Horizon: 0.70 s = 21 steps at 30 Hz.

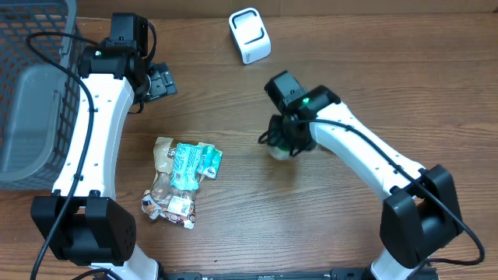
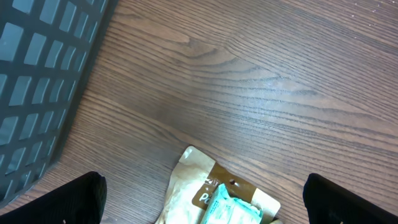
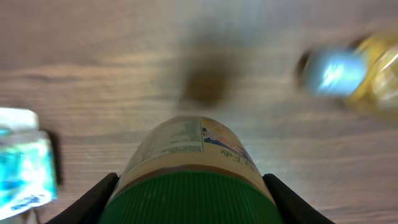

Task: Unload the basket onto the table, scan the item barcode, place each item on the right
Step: 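Present the jar's label to the white scanner face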

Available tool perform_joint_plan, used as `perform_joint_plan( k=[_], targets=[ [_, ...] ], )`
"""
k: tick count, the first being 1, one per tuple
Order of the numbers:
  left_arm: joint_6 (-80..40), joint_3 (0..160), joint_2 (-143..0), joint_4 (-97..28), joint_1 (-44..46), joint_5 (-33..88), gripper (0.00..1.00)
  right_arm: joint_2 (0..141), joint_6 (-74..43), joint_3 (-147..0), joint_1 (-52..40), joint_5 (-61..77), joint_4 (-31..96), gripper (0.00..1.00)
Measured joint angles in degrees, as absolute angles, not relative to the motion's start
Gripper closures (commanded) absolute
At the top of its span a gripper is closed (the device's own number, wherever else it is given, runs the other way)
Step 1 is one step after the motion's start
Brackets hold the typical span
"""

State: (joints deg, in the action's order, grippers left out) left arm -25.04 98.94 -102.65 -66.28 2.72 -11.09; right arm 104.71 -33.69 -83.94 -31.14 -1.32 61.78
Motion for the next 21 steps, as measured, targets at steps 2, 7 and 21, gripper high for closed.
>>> perform_joint_plan(
  k=[2, 7, 21],
  targets=[
    [-25.04, 98.94, -102.65, -66.24, 2.72, -11.09, 0.0, 104.86, -31.94, -88.55, -30.72, -2.35, 64.29, 0.96],
    [-25.02, 98.94, -102.65, -66.3, 2.72, -11.09, 0.0, 104.9, -27.18, -102.56, -30.37, -3.75, 66.39, 0.96],
    [-25.02, 98.94, -102.65, -66.28, 2.72, -11.09, 0.0, 109.89, -10.7, -106.34, -30.37, -5.69, 35.83, 0.96]
  ],
)
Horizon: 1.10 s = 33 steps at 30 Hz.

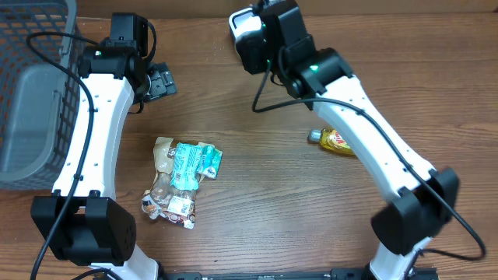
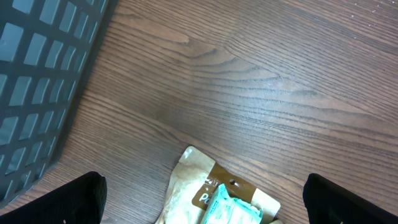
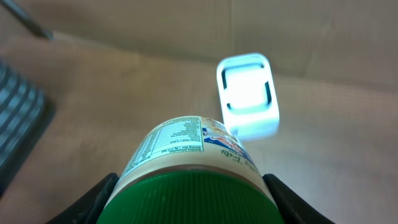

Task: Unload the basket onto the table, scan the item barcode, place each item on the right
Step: 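Present the jar's label to the white scanner face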

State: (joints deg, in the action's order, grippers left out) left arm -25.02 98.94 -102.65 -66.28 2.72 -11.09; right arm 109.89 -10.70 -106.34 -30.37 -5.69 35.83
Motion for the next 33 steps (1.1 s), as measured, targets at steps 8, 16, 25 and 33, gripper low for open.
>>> perform_joint_plan(
  k=[8, 16, 25, 33],
  targets=[
    [-25.02, 98.94, -102.65, -66.28, 2.72, -11.11, 0.0, 120.79, -8.93, -106.26, -28.86, -9.69, 12.23, 0.96],
    [-25.04, 98.94, -102.65, -66.26, 2.72, -11.11, 0.0, 129.47, -9.74, -106.17, -24.29, -9.1, -6.7, 0.96],
    [-25.02, 98.94, -102.65, -66.28, 2.72, -11.09, 0.0, 137.64, -14.06, -106.15, -23.03, -4.4, -22.11, 0.96],
    [-25.02, 98.94, -102.65, -66.28, 2.72, -11.11, 0.0, 141.97, -20.38, -106.15, -23.29, -3.38, -28.67, 0.96]
  ],
)
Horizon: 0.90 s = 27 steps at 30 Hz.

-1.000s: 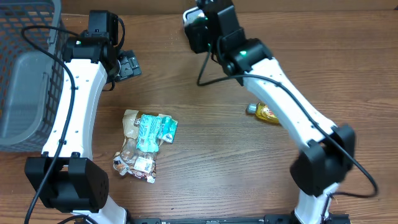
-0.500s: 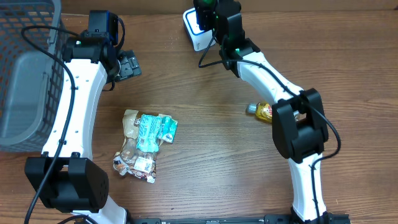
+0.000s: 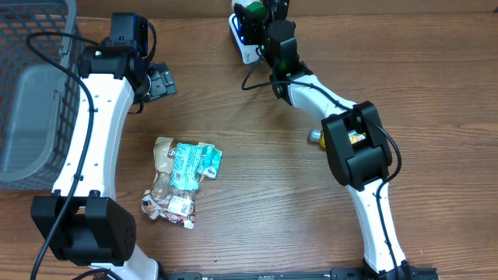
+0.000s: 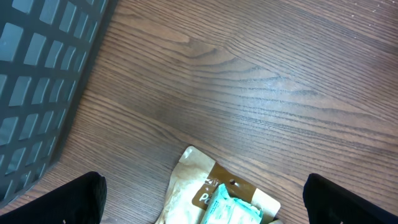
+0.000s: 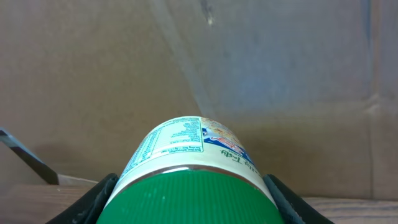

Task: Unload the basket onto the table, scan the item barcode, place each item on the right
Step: 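Present the jar's label to the white scanner face, then carry the jar away to the right side of the table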

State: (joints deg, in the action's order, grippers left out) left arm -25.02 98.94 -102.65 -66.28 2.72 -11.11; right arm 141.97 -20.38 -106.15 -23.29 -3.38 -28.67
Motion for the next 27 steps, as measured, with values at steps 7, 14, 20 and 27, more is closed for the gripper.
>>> perform_joint_plan(
  k=[7, 14, 20, 27],
  targets=[
    [-25.04, 98.94, -102.65, -66.3, 2.72, -11.09, 0.0, 144.16, -22.2, -106.15, -23.29, -3.38, -32.93, 0.96],
    [-25.04, 98.94, -102.65, -66.28, 2.72, -11.11, 0.0, 145.38, -22.5, -106.15, -23.22, -3.46, -36.14, 0.96],
    [-25.02, 98.94, -102.65, -66.28, 2.72, -11.11, 0.0, 145.32, -22.48, -106.15, -23.22, -3.4, -42.06, 0.96],
    [-25.04, 98.94, -102.65, -66.3, 2.72, -11.09, 0.0, 139.17, -22.46, -105.95, -23.2, -3.27, -31.14, 0.96]
  ],
)
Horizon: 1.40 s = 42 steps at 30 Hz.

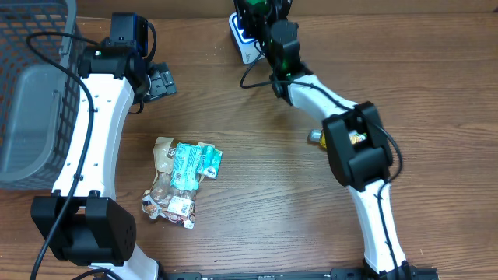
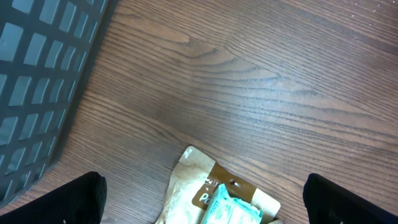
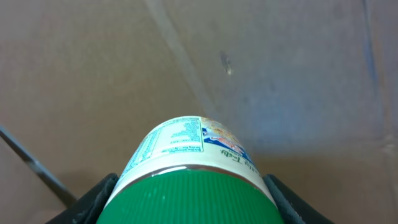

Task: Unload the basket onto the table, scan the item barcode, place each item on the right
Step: 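Carry the jar away to the right side of the table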

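Observation:
A jar with a green lid (image 3: pixel 193 193) and a printed label (image 3: pixel 186 140) fills the right wrist view, and my right gripper (image 3: pixel 189 202) is shut on it, a finger (image 3: pixel 93 199) on each side. Overhead, the jar's lid (image 1: pixel 250 9) shows at the table's far edge, right above the white scanner (image 1: pixel 243 37); my right gripper (image 1: pixel 263 17) is behind it. The jar's far end points at a brown cardboard wall. My left gripper (image 1: pixel 161 82) hangs open and empty over the table at the left.
A pile of snack bags (image 1: pixel 180 173) lies left of centre, its top end (image 2: pixel 217 193) below my left gripper (image 2: pixel 205 202). A yellow bottle (image 1: pixel 315 136) lies partly under the right arm. A dark basket (image 1: pixel 31 93) stands at the left edge.
The jar has tilted a little in front of the cardboard wall, and my right gripper has shifted slightly farther back over the scanner. The left arm has not moved.
My right gripper held the jar low over the middle of the table. Then it was near the scanner at the back, the scanner in view beyond the jar. Then the jar was over the scanner, facing the cardboard wall, and it remains there now.

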Available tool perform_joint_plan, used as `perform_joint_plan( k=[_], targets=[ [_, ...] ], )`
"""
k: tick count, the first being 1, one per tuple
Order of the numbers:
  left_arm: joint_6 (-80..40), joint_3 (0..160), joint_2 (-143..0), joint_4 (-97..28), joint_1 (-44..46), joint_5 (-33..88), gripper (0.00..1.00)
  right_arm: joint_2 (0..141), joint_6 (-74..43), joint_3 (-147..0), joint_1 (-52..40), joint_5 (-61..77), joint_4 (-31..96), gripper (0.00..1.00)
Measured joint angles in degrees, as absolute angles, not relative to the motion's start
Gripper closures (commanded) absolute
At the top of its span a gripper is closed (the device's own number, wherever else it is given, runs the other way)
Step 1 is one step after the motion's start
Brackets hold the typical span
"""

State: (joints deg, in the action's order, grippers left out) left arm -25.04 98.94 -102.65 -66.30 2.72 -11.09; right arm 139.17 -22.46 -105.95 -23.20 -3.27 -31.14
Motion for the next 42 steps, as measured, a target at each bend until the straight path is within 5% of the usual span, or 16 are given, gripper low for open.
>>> perform_joint_plan(
  k=[10, 17, 23, 42],
  targets=[
    [-25.04, 98.94, -102.65, -66.37, 2.72, -11.09, 0.0, 109.03, -22.24, -107.0, -21.04, -2.9, 26.0, 0.96],
    [-25.04, 98.94, -102.65, -66.3, 2.72, -11.09, 0.0, 105.91, -22.28, -106.87, -15.75, -3.01, 59.42, 0.96],
    [-25.04, 98.94, -102.65, -66.32, 2.72, -11.09, 0.01, 110.52, -22.26, -105.89, -9.32, -4.64, 68.42, 0.96],
    [-25.02, 98.94, -102.65, -66.3, 2.72, -11.09, 0.0, 117.19, -22.28, -95.74, 6.44, -5.98, 67.51, 0.89]
  ],
)
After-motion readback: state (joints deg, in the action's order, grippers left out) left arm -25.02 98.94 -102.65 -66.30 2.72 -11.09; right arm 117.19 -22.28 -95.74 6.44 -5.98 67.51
